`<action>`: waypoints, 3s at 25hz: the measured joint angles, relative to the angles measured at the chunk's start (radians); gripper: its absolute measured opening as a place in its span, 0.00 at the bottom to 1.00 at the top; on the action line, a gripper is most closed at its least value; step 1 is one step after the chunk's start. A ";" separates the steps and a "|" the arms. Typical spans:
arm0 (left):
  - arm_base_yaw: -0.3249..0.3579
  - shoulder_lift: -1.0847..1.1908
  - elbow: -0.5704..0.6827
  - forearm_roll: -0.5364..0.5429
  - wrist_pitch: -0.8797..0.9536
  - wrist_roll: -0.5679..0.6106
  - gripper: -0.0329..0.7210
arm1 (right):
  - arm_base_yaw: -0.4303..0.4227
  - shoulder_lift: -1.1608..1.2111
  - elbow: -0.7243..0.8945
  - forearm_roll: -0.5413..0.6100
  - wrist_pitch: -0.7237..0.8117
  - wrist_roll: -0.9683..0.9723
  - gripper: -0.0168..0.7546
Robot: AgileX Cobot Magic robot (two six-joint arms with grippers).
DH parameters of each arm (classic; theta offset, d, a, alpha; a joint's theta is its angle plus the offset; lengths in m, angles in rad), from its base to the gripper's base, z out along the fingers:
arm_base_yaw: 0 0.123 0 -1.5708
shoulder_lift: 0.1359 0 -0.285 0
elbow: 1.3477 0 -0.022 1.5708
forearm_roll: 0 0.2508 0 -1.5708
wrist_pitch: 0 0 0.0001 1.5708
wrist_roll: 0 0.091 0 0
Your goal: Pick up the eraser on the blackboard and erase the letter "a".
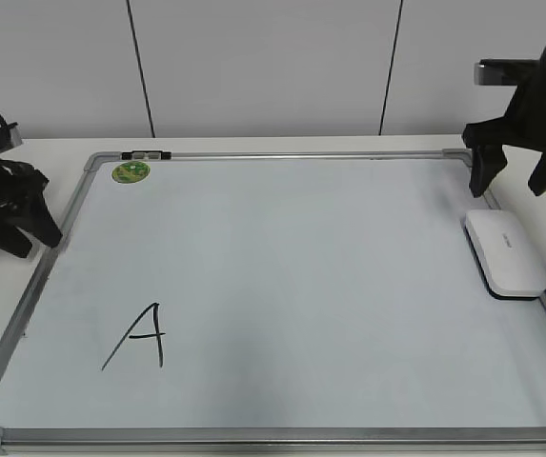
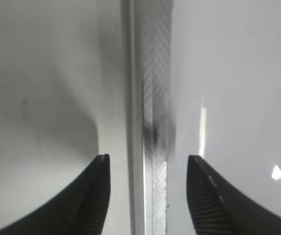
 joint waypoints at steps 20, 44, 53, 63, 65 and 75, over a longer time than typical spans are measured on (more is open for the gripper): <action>-0.100 -0.419 -0.130 0.252 0.148 -0.181 0.62 | 0.005 -0.385 -0.020 0.041 0.023 -0.023 0.79; -0.160 -1.452 0.674 0.284 0.177 -0.263 0.61 | 0.005 -1.293 0.618 0.036 0.045 -0.048 0.79; -0.168 -1.733 0.856 0.301 0.184 -0.263 0.61 | 0.005 -1.501 0.830 0.036 0.049 -0.008 0.79; -0.171 -1.849 1.019 0.345 0.150 -0.263 0.61 | 0.005 -1.666 1.072 0.026 0.048 0.003 0.79; -0.171 -1.862 1.025 0.359 0.130 -0.263 0.61 | 0.005 -1.693 1.107 0.005 0.037 0.004 0.79; -0.171 -1.866 1.065 0.386 0.025 -0.265 0.61 | 0.005 -1.727 1.298 -0.032 -0.069 0.004 0.79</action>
